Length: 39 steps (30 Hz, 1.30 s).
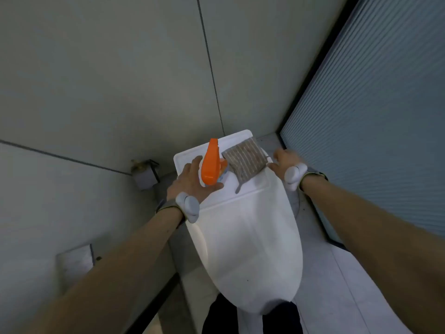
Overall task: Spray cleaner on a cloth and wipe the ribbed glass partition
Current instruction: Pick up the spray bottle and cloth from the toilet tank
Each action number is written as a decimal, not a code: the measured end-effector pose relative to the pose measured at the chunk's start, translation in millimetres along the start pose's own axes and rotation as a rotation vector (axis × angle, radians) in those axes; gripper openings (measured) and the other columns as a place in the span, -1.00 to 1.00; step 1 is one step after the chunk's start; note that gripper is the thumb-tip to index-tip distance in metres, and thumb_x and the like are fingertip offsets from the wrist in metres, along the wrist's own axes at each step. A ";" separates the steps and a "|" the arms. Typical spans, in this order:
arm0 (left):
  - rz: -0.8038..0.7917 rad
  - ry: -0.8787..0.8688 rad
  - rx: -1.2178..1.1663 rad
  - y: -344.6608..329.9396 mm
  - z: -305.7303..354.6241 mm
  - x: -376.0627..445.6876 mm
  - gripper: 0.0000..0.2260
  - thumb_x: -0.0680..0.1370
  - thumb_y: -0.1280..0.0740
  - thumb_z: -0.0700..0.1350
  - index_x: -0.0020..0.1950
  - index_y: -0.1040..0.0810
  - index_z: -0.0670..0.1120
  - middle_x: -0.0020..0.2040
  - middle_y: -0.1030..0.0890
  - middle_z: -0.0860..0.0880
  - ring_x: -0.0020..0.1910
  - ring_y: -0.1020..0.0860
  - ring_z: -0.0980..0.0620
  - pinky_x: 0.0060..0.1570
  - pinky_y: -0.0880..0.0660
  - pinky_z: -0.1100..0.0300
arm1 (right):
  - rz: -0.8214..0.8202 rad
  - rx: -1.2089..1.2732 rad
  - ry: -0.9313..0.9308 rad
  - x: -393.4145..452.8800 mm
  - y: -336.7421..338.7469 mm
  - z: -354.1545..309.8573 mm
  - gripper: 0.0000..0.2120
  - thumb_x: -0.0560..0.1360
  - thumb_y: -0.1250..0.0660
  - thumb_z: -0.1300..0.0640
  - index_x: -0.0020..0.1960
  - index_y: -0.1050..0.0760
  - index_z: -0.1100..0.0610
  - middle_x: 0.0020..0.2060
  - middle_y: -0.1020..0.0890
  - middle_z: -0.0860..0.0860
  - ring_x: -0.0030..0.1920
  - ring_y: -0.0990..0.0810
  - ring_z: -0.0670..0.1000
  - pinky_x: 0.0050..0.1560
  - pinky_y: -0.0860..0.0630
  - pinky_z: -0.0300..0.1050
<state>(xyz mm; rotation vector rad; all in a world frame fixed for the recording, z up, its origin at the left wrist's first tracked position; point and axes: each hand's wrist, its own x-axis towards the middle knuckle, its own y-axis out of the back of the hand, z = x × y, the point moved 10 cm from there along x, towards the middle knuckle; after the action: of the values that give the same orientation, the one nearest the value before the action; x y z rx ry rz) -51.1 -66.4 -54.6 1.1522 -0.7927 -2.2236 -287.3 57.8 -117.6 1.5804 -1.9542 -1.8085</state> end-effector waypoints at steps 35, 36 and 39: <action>0.118 -0.119 -0.302 108.8 99.6 -48.8 -0.88 0.43 -0.42 -0.02 -0.22 -0.49 0.11 -0.16 -0.58 0.00 -0.23 -0.52 0.04 -0.08 -0.53 0.02 | -0.060 1.369 -0.176 -74.9 131.1 -57.4 -0.76 0.46 -0.38 0.09 0.00 -0.57 0.25 -0.13 -0.66 0.18 -0.09 -0.63 0.19 0.02 -0.55 0.05; 0.113 -0.144 -0.303 119.9 111.7 -58.4 -0.89 0.43 -0.43 0.01 -0.10 -0.54 0.06 -0.12 -0.57 0.02 -0.19 -0.52 0.04 -0.08 -0.53 0.06 | -0.060 1.413 -0.161 -91.1 146.7 -63.1 -0.72 0.46 -0.38 0.07 0.04 -0.56 0.28 -0.09 -0.66 0.20 -0.05 -0.62 0.20 0.05 -0.54 0.07; 0.143 -0.198 -0.357 156.1 147.3 -89.4 -0.81 0.39 -0.45 0.09 -0.07 -0.54 0.10 -0.12 -0.58 0.06 -0.17 -0.54 0.04 -0.11 -0.46 0.16 | -0.010 1.544 -0.119 -132.2 195.2 -78.3 -0.73 0.50 -0.33 0.12 0.04 -0.54 0.32 -0.06 -0.63 0.22 -0.06 -0.61 0.19 0.06 -0.52 0.08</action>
<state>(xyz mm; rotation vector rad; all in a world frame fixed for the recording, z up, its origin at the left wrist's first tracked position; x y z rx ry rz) -103.2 -77.8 171.7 0.6932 -0.5051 -2.2626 -295.8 51.0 130.6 1.4857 -3.6197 -0.0218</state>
